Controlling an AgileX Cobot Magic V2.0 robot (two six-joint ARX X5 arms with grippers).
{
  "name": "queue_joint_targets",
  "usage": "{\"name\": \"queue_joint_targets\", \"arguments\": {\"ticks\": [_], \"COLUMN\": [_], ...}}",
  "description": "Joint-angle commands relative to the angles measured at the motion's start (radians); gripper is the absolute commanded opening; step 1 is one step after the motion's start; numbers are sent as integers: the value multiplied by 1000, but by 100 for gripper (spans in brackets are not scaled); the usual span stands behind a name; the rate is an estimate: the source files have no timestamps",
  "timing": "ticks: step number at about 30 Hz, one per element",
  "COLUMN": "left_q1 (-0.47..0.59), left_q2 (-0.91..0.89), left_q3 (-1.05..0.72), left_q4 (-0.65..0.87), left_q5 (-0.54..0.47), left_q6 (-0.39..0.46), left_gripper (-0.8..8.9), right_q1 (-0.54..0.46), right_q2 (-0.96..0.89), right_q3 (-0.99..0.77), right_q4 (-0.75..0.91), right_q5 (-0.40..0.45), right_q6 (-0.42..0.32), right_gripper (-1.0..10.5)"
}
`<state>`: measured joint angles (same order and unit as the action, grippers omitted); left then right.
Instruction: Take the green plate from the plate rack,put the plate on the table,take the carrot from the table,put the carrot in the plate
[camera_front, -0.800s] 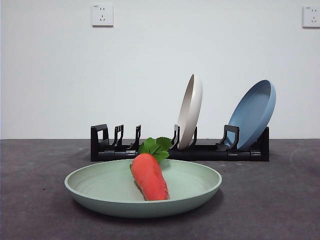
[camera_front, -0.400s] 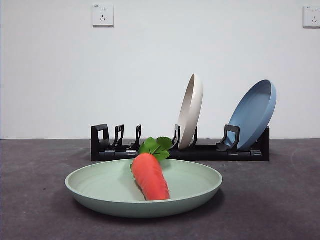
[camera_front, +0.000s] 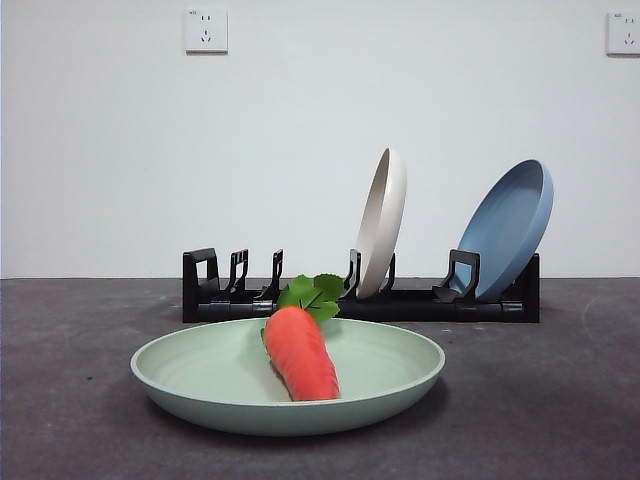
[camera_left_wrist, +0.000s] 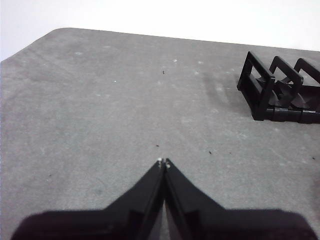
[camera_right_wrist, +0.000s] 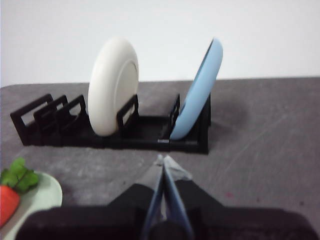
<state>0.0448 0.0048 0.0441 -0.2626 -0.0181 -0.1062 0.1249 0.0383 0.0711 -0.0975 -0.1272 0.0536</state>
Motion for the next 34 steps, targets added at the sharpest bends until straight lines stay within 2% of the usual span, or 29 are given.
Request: {"name": "queue_joint_targets", "arguments": {"ticks": [1,11,15,34], "left_q1": [3,3,3,3], "left_q2": [-2,-2,-2,-2], "left_q3": [-13,-13,-13,-13], "left_q4": [0,0,0,0], "left_q5": [-2,-2,-2,-2], "left_q6": [-3,-3,-3,-3], "left_gripper": [-3,-3,-3,-3], "right_q1": [0,2,1,2], "right_q2": [-19,-37,-37,-30], "right_q3": [-32,-56,-56,-56], "right_q4": [-17,-99,-98,-99], "right_q5": [3,-1,0,3], "right_q6": [31,36,84,84], "right_gripper": [2,1,2,2]}}
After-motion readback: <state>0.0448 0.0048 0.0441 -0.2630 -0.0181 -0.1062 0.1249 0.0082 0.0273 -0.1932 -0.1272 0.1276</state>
